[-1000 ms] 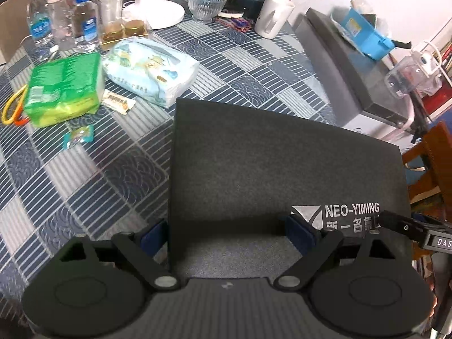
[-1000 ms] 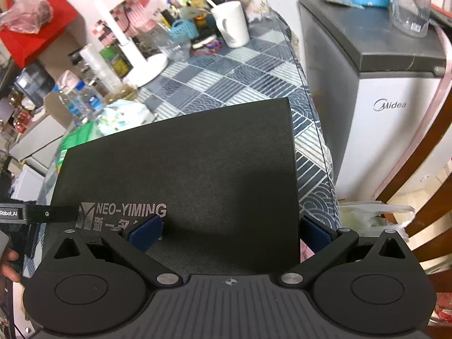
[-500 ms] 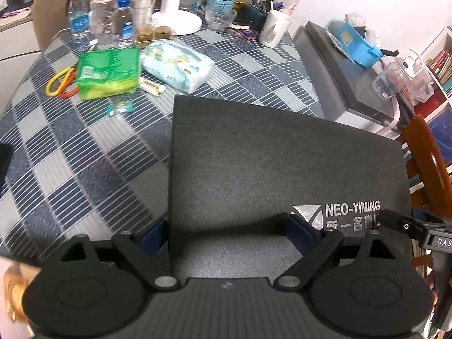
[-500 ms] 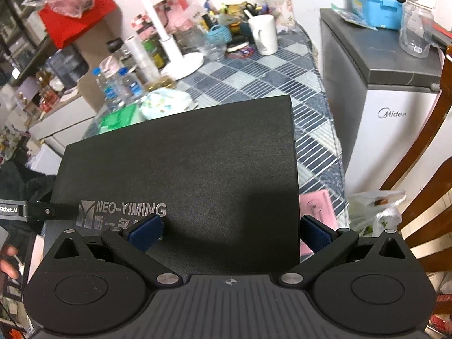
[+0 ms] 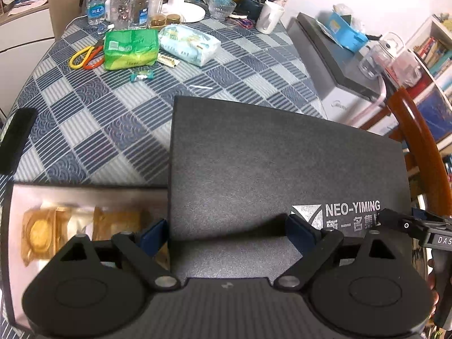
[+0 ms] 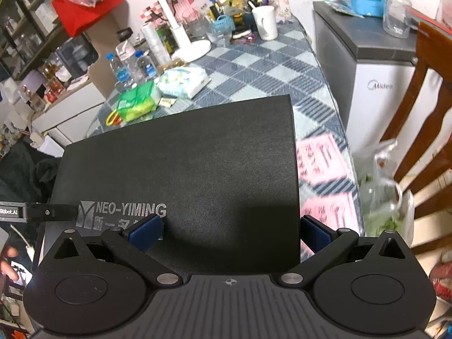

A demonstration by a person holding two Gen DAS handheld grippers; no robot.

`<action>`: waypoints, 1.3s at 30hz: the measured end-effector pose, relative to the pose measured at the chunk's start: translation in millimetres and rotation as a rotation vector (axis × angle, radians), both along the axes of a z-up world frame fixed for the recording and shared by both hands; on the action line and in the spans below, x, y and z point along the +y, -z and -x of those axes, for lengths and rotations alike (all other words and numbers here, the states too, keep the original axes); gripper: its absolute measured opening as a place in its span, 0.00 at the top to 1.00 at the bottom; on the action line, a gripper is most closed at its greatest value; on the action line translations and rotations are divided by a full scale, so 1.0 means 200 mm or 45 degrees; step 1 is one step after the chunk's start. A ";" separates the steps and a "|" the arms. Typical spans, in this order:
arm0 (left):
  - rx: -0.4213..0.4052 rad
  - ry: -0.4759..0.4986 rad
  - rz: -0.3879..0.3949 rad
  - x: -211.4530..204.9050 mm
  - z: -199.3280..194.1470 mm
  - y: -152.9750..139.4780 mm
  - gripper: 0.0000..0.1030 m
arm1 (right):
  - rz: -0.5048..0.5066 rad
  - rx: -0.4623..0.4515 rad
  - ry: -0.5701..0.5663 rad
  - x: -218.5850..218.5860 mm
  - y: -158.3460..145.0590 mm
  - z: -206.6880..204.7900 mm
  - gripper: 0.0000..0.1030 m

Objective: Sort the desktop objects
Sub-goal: 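Lift the black lid with both grippers and carry it toward the white box, then bring the held lid up to the open box with both grippers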

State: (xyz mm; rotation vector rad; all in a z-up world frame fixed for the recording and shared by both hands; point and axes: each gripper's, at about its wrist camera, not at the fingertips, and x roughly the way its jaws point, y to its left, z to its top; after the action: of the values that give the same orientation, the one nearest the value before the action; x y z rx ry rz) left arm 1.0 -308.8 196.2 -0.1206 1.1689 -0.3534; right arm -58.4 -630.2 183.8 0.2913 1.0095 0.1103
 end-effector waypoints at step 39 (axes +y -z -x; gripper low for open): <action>-0.009 -0.025 -0.007 1.01 1.09 0.10 0.00 | 0.020 0.015 -0.131 1.01 0.06 1.14 0.00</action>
State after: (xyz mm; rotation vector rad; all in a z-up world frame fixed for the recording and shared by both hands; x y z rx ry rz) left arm -217.5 -107.7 176.4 -0.1259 1.1611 -0.3326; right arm -286.2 -429.2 172.0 0.2256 1.0364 0.1937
